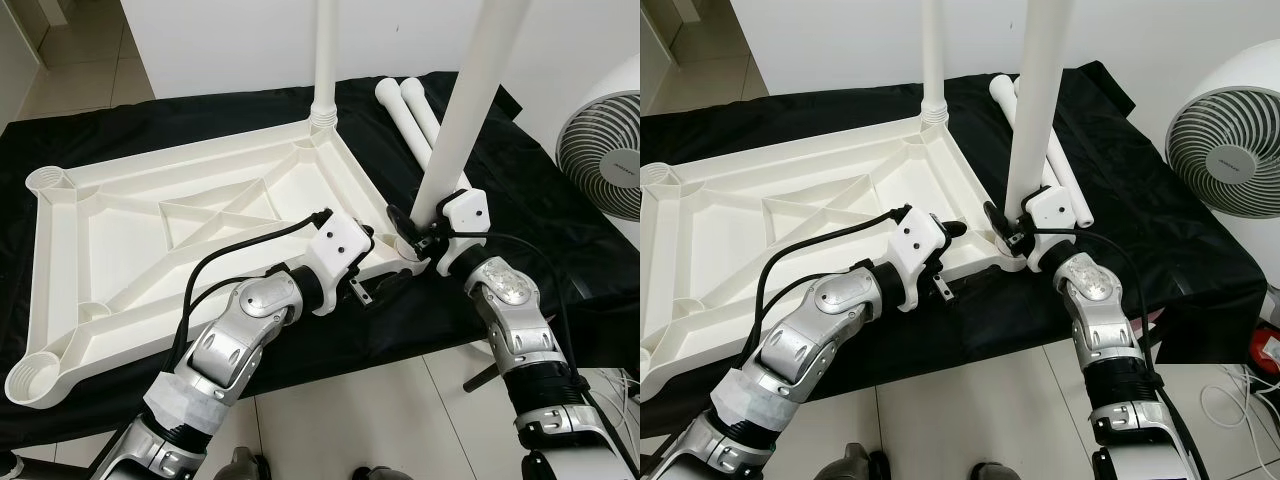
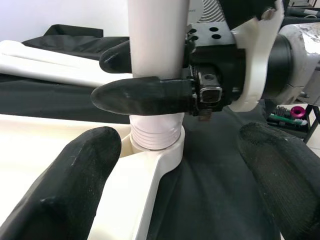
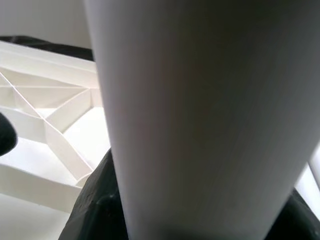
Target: Building children table
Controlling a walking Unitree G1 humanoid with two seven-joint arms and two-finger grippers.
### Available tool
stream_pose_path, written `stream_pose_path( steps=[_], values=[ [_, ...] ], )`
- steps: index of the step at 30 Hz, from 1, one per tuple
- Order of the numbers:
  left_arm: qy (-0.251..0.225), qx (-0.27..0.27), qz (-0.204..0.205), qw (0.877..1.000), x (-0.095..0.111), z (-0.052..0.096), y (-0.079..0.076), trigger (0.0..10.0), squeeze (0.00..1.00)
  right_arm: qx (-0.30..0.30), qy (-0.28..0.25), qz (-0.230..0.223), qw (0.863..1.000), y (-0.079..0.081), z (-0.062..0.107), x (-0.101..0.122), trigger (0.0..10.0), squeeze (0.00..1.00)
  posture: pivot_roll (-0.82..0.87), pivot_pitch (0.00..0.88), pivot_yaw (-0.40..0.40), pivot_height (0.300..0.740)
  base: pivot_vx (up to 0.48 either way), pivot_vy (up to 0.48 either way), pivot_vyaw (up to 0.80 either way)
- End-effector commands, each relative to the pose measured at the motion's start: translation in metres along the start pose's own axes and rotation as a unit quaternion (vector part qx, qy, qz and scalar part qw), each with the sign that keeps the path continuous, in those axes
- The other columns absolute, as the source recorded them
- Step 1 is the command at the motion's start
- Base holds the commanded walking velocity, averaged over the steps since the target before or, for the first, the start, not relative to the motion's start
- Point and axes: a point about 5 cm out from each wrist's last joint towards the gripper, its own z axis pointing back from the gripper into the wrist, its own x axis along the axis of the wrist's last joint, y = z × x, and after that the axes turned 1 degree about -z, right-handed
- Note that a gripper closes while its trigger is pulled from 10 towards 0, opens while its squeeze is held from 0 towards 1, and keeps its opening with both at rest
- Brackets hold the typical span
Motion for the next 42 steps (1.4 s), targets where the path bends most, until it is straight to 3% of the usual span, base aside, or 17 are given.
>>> stream_pose_path(
  steps=[1,6,7,13,25,35,40,42],
  values=[
    [-0.004,-0.018,-0.001,1.000,0.003,0.001,-0.002,10.0,0.00,0.028,0.074,-0.044,0.996,0.016,0.012,-0.035,10.0,0.00,-0.07,0.129,0.059,0.740,0.000,0.000,0.00],
    [-0.004,-0.017,-0.003,1.000,0.003,0.002,-0.001,10.0,0.00,-0.014,0.093,-0.102,0.990,0.009,0.013,-0.043,10.0,0.00,-0.07,0.129,0.060,0.740,0.000,0.000,0.00],
    [-0.004,-0.017,-0.003,1.000,0.004,0.002,-0.001,10.0,0.00,-0.051,0.120,-0.126,0.983,0.001,0.012,-0.049,10.0,0.00,-0.07,0.129,0.060,0.740,0.000,0.000,0.00],
    [-0.004,-0.017,-0.003,1.000,0.004,0.002,-0.001,10.0,0.00,-0.070,0.147,-0.137,0.977,-0.005,0.010,-0.054,10.0,0.00,-0.07,0.125,0.061,0.740,0.000,0.000,0.00],
    [-0.005,-0.014,-0.005,1.000,0.005,0.002,0.000,10.0,0.00,-0.074,0.185,-0.139,0.970,-0.010,0.002,-0.056,10.0,0.00,-0.07,0.122,0.055,0.740,0.000,0.000,0.00],
    [-0.004,-0.013,-0.004,1.000,0.005,0.003,0.000,10.0,0.00,-0.093,0.167,-0.124,0.974,-0.006,-0.002,-0.052,10.0,0.00,-0.07,0.122,0.055,0.740,0.000,0.000,0.00],
    [-0.005,-0.014,-0.002,1.000,0.004,0.003,-0.001,10.0,0.00,-0.210,0.134,-0.108,0.962,-0.002,-0.009,-0.042,10.0,0.00,-0.07,0.127,0.053,0.740,0.000,0.000,0.00],
    [-0.005,-0.014,-0.002,1.000,0.004,0.003,-0.001,10.0,0.00,-0.210,0.134,-0.108,0.962,-0.002,-0.009,-0.042,10.0,0.00,-0.07,0.127,0.053,0.740,0.000,0.000,0.00]
  ],
)
